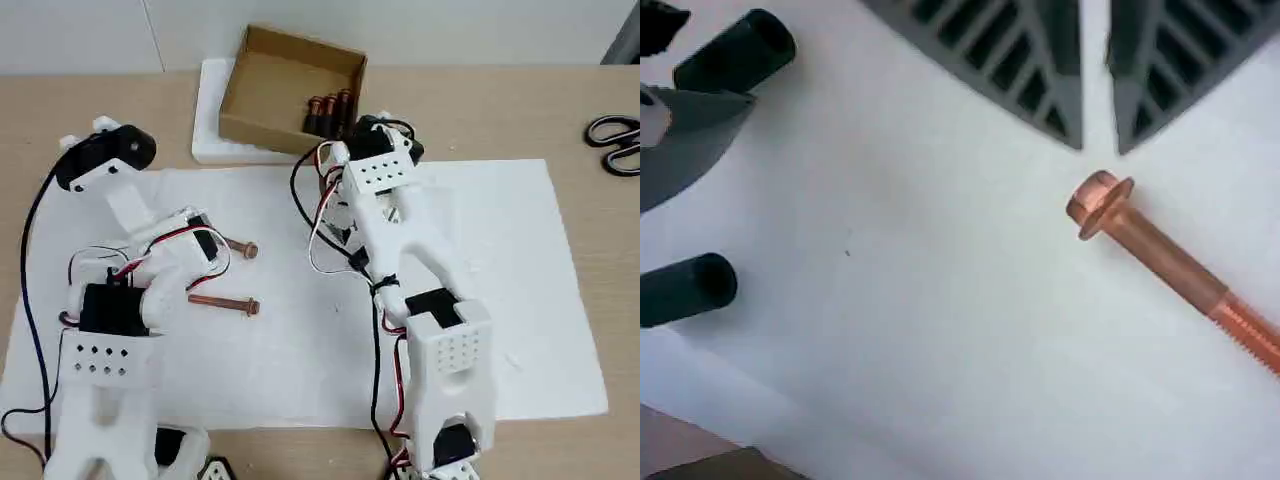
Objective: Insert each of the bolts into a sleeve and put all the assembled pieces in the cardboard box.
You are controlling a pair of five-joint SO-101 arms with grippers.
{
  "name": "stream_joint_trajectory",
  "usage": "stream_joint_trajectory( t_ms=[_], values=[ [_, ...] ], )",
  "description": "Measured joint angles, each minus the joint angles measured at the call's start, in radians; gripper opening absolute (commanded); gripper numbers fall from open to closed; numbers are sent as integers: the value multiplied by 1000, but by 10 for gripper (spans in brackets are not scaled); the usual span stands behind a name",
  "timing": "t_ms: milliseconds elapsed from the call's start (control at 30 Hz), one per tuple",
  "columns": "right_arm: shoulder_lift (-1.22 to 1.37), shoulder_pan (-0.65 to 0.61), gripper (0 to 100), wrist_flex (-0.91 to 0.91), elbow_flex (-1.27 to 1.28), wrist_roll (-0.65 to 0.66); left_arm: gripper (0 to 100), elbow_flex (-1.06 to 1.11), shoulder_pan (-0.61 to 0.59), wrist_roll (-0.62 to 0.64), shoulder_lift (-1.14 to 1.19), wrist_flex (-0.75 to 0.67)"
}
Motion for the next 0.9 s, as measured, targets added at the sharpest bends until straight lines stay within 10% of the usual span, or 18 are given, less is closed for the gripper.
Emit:
stream_joint_trajectory(
  t_ms=[900],
  values=[
    [129,38,176,-21,-2,-20,5,0,0,0,0,0]
  ],
)
